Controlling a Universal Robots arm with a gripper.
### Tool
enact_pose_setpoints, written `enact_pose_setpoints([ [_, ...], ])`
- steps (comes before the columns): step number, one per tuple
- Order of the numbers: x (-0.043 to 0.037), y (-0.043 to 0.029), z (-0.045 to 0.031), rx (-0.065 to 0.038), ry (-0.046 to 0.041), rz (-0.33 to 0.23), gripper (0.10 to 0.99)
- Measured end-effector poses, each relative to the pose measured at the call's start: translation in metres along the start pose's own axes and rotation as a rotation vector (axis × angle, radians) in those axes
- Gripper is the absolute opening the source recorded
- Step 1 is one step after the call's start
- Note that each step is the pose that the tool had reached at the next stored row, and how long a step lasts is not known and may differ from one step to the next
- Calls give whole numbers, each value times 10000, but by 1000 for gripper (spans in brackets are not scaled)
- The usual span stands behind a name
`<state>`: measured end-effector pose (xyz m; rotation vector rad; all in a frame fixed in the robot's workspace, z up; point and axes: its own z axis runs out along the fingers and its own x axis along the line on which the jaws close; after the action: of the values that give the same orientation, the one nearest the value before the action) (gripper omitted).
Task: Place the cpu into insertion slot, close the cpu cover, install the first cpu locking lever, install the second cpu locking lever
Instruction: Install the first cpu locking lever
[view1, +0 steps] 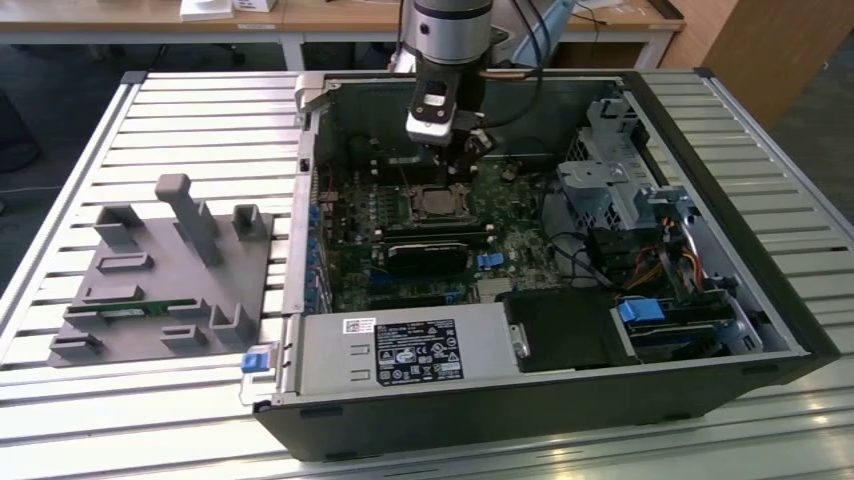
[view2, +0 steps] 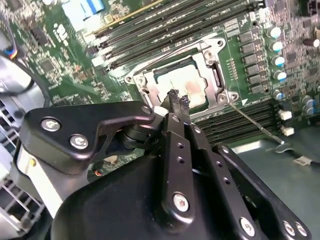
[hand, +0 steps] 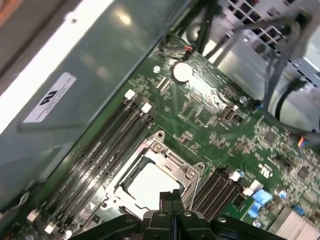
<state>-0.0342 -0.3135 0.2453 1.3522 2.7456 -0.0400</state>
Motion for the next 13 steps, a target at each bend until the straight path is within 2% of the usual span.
enact_pose_setpoints([
  [13, 0, 0, 0, -145, 21, -1709, 122],
])
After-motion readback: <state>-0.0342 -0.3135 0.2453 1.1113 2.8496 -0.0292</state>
